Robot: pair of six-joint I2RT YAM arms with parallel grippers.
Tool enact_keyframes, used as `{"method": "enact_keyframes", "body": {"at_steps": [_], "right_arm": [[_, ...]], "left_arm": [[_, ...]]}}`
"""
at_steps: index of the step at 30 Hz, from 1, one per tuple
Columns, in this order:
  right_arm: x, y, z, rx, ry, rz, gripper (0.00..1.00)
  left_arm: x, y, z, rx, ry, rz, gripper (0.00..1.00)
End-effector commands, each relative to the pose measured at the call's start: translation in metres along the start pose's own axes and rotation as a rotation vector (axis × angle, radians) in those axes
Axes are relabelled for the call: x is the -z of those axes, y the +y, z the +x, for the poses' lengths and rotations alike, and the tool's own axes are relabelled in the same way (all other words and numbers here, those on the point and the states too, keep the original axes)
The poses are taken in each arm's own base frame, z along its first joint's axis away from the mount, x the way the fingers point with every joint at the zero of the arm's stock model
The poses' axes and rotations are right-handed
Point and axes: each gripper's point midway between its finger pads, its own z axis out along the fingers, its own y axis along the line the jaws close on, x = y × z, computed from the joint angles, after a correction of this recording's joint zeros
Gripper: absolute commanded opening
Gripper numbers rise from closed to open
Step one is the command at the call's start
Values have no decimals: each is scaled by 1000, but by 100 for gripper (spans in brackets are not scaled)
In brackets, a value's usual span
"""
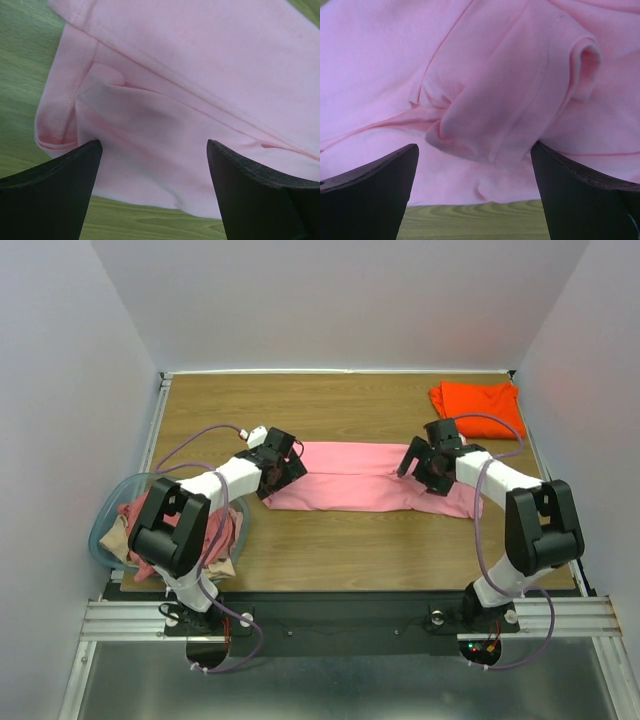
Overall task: Fold and stack the t-shirts
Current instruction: Fold the tshirt
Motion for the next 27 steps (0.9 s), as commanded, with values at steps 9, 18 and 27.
{"method": "enact_keyframes", "body": {"at_steps": [9, 18, 27], "right_arm": [[-23, 55, -60, 10, -109, -117, 100], [-51, 105, -121, 93, -189, -171, 100], [3, 102, -149, 202, -325, -167, 100]], "left_arm": [[-13, 13, 3, -16, -4, -61, 98], [-9, 39, 10, -9, -5, -155, 98], [23, 31, -9, 4, -60, -100, 98]]}}
